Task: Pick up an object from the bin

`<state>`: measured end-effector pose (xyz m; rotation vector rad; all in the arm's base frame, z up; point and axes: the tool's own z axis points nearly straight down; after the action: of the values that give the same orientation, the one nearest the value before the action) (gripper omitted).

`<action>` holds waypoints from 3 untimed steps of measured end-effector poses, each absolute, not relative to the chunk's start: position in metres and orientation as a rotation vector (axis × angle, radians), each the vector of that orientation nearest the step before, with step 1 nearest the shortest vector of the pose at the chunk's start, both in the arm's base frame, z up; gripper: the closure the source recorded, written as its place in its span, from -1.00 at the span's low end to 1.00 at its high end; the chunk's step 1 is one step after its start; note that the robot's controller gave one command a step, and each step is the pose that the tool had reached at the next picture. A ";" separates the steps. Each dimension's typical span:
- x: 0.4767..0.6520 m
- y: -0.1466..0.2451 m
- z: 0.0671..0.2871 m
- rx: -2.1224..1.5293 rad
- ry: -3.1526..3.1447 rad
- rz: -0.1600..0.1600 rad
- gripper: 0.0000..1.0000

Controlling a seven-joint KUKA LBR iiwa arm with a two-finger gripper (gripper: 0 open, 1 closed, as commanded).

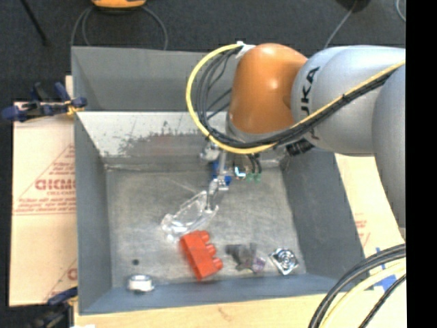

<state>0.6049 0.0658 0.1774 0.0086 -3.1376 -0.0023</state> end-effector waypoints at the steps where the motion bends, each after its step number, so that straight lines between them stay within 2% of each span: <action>1: 0.563 0.058 0.099 0.182 -3.147 -0.002 -1.00; 2: 0.562 0.057 0.097 0.178 -3.144 -0.002 1.00; 3: 0.562 0.041 0.249 0.303 -3.136 0.004 1.00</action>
Offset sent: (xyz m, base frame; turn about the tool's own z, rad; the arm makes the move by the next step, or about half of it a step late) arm -0.0564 -0.0096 -0.1034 -0.1226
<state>0.5624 0.0406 0.2488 0.3034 -3.1357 0.0041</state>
